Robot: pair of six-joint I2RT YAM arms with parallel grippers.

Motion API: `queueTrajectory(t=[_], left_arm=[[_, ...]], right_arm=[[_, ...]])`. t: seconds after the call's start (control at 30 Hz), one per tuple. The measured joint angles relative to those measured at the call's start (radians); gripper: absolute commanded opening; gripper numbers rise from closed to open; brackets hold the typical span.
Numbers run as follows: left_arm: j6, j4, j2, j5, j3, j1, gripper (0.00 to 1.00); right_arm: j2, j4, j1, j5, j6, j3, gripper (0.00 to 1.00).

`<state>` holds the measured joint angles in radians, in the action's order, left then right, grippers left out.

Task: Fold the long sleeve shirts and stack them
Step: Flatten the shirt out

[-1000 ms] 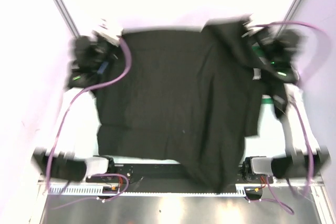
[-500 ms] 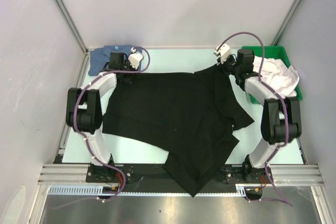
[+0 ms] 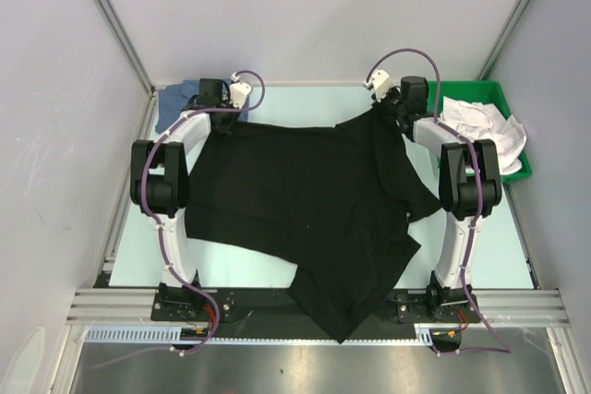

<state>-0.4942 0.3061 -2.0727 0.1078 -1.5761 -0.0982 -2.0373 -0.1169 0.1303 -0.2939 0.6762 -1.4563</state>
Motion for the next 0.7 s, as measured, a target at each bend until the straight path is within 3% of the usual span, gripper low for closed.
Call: queueTrajectory(t=[0.17,0.2,0.23,0.27,0.3,0.33,0.37,0.47,0.7], left_arm=[[0.019,0.015,-0.013,-0.027,-0.004,0.015,0.0],[0.024,0.016,-0.017,-0.027,-0.004,0.02,0.0],[0.027,0.018,-0.021,-0.027,-0.005,0.026,0.05],[0.032,0.023,-0.026,-0.027,-0.009,0.032,0.19],[0.033,0.031,-0.031,-0.026,-0.018,0.04,0.27],[0.035,0.039,-0.035,-0.023,-0.029,0.048,0.33],[0.035,0.045,-0.036,-0.016,-0.034,0.056,0.44],[0.04,0.053,-0.016,0.041,-0.026,0.092,0.58],[-0.023,0.098,0.28,0.14,0.19,0.156,0.7]], right_arm=[[-0.068,-0.046,0.026,0.072,0.023,-0.053,0.0],[-0.083,-0.05,0.031,0.087,0.028,-0.07,0.18],[-0.1,-0.05,0.035,0.101,0.032,-0.093,0.29],[-0.117,-0.046,0.04,0.111,0.035,-0.119,0.4],[-0.132,-0.029,0.044,0.118,0.035,-0.15,0.64],[-0.148,0.01,0.048,0.126,0.043,-0.198,0.74],[-0.159,0.037,0.051,0.133,0.039,-0.233,0.77],[-0.165,0.204,0.053,0.161,0.073,-0.345,0.85],[-0.031,0.595,0.017,0.194,0.101,-0.338,0.84]])
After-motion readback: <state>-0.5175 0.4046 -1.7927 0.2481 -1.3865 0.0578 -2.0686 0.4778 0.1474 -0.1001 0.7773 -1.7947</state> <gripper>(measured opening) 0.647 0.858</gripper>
